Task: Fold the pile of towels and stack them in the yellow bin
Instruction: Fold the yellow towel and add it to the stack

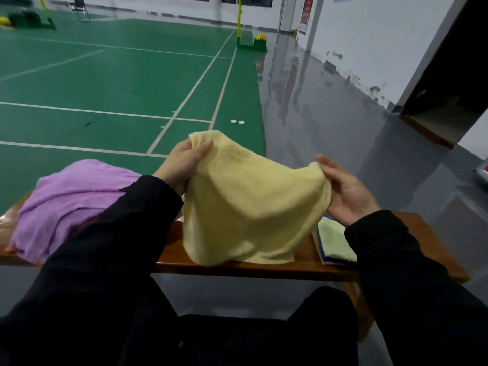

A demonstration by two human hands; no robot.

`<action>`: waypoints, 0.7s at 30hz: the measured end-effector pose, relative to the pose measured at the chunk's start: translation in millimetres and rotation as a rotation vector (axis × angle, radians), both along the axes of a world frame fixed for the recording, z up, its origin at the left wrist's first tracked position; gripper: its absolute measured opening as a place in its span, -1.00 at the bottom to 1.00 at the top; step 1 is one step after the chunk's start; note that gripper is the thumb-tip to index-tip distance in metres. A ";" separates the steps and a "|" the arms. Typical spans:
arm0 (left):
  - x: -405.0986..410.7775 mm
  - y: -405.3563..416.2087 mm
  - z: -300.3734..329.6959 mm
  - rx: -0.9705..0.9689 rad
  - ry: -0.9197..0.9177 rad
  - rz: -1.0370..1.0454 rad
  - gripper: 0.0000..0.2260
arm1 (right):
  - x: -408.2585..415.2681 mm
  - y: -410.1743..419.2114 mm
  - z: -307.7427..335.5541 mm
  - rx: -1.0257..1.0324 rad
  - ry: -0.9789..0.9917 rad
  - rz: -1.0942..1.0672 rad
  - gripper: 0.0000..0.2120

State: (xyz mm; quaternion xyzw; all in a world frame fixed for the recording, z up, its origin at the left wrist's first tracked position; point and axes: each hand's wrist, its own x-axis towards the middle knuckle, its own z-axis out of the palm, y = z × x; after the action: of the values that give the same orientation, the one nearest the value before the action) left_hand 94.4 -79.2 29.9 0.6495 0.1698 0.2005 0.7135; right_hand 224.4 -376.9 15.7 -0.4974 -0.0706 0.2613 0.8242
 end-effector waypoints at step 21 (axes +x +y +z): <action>10.6 48.5 -5.1 0.222 -0.038 0.480 -0.78 | 47.3 -10.5 46.3 -0.879 -1.100 -0.478 -0.89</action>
State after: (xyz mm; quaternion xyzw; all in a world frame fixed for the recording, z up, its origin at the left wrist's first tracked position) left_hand 105.1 -30.7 24.8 0.6611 0.2827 0.3935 0.5729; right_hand 271.7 -387.4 62.0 -0.8421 -0.2520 -0.2080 0.4291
